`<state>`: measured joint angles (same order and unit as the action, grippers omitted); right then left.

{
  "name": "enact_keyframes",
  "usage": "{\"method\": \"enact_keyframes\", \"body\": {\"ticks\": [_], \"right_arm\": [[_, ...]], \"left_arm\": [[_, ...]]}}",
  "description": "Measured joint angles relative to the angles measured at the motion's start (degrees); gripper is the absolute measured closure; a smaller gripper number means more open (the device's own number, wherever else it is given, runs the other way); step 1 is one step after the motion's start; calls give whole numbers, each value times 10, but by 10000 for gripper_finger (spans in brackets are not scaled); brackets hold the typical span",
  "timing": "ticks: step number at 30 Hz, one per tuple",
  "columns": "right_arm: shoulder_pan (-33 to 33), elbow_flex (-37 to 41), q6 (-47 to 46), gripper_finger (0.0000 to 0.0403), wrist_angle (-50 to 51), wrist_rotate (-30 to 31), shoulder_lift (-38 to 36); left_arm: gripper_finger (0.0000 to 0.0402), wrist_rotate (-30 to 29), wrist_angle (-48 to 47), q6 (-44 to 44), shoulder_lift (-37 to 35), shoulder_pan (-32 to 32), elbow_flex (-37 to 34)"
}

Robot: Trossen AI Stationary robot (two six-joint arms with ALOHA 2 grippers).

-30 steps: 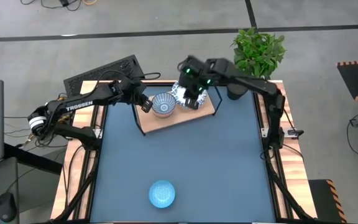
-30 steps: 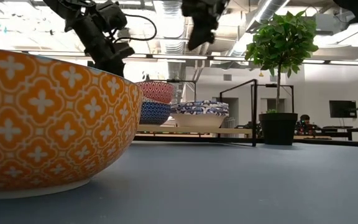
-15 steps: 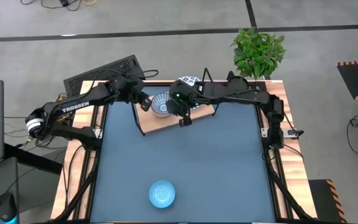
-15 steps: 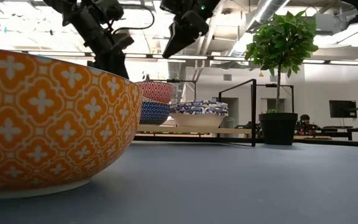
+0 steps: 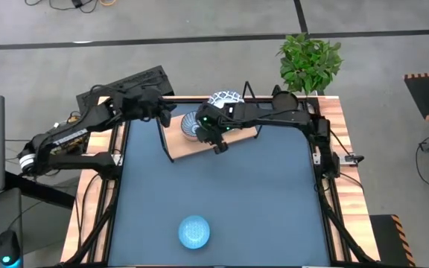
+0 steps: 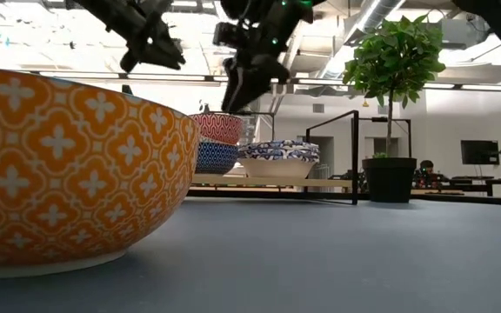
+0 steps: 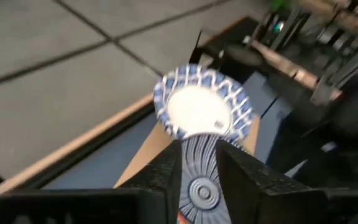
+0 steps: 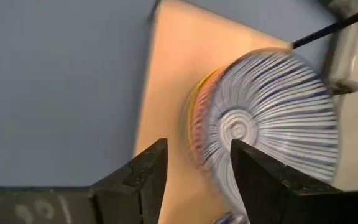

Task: Place and stack bowls onto a shelf
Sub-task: Adjust the left stacked bowls on the shelf

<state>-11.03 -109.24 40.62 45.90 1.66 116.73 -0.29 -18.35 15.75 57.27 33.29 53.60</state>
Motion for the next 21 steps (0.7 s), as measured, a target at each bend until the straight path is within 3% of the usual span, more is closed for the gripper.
{"method": "enact_keyframes", "body": {"ticks": [9, 18, 21], "right_arm": [[-3, -1, 29, 220, -9, 28, 30], [-5, -1, 31, 365, -9, 30, 30], [-6, -1, 26, 373, -15, 40, 30]], "left_arm": [[295, -5, -4, 13, -64, -35, 0], [295, -6, -14, 15, -70, -44, 0], [295, -6, -24, 15, -70, -44, 0]]}}
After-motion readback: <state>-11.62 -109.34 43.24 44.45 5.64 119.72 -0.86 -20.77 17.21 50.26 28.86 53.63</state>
